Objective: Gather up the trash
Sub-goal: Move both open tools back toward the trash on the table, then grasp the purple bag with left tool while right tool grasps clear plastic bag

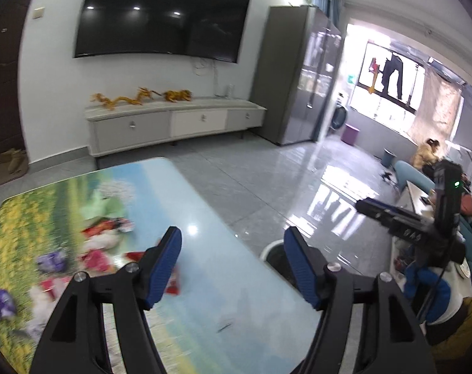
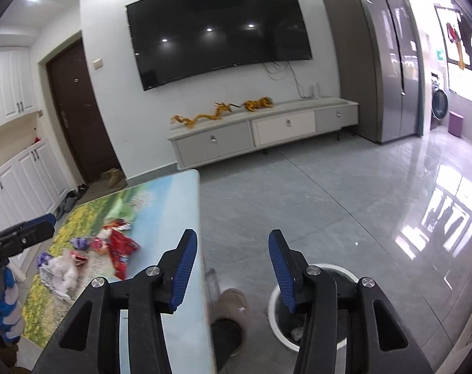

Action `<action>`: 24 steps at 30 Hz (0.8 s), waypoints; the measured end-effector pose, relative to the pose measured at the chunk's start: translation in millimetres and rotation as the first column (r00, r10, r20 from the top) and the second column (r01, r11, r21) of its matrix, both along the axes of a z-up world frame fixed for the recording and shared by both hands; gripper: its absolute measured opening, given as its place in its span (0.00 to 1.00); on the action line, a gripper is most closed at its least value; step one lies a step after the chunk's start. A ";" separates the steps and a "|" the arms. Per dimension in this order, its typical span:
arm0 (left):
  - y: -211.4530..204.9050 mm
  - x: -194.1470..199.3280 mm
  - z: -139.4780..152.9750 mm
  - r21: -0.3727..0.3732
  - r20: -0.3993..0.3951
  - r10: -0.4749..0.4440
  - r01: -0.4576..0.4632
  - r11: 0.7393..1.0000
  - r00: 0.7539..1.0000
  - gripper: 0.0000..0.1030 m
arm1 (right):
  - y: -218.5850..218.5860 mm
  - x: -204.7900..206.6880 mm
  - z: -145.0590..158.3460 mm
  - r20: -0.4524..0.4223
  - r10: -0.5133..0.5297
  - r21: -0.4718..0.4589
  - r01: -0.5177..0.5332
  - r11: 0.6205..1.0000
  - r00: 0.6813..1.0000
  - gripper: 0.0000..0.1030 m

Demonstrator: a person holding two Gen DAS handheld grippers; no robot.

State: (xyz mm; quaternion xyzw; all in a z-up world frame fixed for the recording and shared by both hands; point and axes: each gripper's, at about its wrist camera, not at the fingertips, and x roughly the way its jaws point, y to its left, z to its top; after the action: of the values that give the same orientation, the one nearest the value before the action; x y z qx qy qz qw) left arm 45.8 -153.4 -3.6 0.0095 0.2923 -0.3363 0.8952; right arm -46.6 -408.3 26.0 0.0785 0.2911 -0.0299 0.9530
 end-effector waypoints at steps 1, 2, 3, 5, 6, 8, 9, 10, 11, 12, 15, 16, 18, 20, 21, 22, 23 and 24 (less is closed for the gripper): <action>17.6 -0.8 -0.7 -0.009 0.005 0.030 -0.030 1.000 1.000 0.65 | 9.7 1.9 4.4 0.005 0.017 -0.005 -0.017 1.000 1.000 0.44; 31.0 0.2 -1.3 -0.016 0.004 0.056 -0.056 0.998 0.998 0.65 | 19.6 4.4 8.2 0.009 0.036 -0.005 -0.036 0.999 0.999 0.44; 45.9 0.2 -4.2 -0.019 0.006 0.085 -0.084 0.996 0.996 0.65 | 27.3 6.8 9.8 0.011 0.055 -0.001 -0.055 0.998 0.998 0.44; 80.1 2.9 -12.8 -0.019 0.003 0.150 -0.150 0.989 0.989 0.65 | 43.6 14.3 11.7 0.010 0.096 0.008 -0.096 0.995 0.995 0.44; 96.7 8.1 -15.2 -0.022 -0.006 0.174 -0.174 0.984 0.985 0.65 | 51.2 19.2 11.9 0.006 0.119 0.011 -0.119 0.993 0.993 0.44; 127.7 10.5 -25.8 -0.027 -0.028 0.232 -0.233 0.972 0.972 0.65 | 69.2 28.7 10.5 -0.007 0.165 0.018 -0.165 0.986 0.986 0.44; 140.8 11.6 -31.0 -0.029 -0.039 0.256 -0.258 0.966 0.966 0.65 | 78.0 33.6 8.7 -0.015 0.190 0.024 -0.190 0.982 0.982 0.44; 154.8 10.0 -36.5 -0.032 -0.049 0.281 -0.282 0.959 0.959 0.65 | 86.9 38.9 6.2 -0.025 0.216 0.031 -0.215 0.976 0.976 0.44; 171.2 8.5 -44.2 -0.032 -0.061 0.308 -0.310 0.950 0.949 0.65 | 97.3 44.5 1.6 -0.040 0.243 0.036 -0.242 0.970 0.969 0.44; 185.0 9.3 -49.5 -0.029 -0.070 0.333 -0.336 0.941 0.940 0.65 | 109.3 48.9 -2.9 -0.056 0.271 0.038 -0.269 0.962 0.961 0.44; 225.3 13.8 -67.3 0.001 -0.077 0.404 -0.405 0.914 0.912 0.65 | 142.4 67.8 -18.2 -0.111 0.369 0.059 -0.365 0.929 0.923 0.44; 237.1 15.9 -71.4 0.011 -0.080 0.428 -0.428 0.904 0.900 0.65 | 153.3 73.8 -24.0 -0.131 0.401 0.067 -0.395 0.916 0.907 0.44; 260.8 18.6 -80.0 0.025 -0.087 0.469 -0.469 0.883 0.879 0.65 | 176.7 85.7 -36.8 -0.178 0.462 0.075 -0.457 0.887 0.869 0.44; 281.5 21.6 -89.2 0.056 -0.074 0.509 -0.506 0.861 0.858 0.72 | 199.0 95.6 -49.8 -0.219 0.516 0.083 -0.511 0.856 0.828 0.44; 289.7 22.5 -93.3 0.066 -0.067 0.523 -0.519 0.852 0.850 0.74 | 210.3 102.8 -56.7 -0.238 0.542 0.098 -0.536 0.839 0.806 0.44; 299.0 24.7 -97.7 0.078 -0.062 0.536 -0.531 0.844 0.842 0.74 | 218.9 105.5 -63.6 -0.249 0.560 0.109 -0.551 0.827 0.790 0.44; 305.1 26.7 -99.9 0.088 -0.058 0.544 -0.539 0.838 0.837 0.74 | 228.3 109.4 -70.4 -0.264 0.579 0.120 -0.569 0.813 0.771 0.44; 310.6 29.4 -102.5 0.099 -0.054 0.550 -0.544 0.833 0.833 0.75 | 238.8 111.9 -76.0 -0.278 0.596 0.127 -0.586 0.800 0.754 0.44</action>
State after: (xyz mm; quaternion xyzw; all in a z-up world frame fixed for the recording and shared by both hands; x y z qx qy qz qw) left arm 75.2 157.2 -106.1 -0.0522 0.3316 -0.0543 0.9404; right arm 65.3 -169.5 -50.1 -0.0077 0.4443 0.2653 0.8557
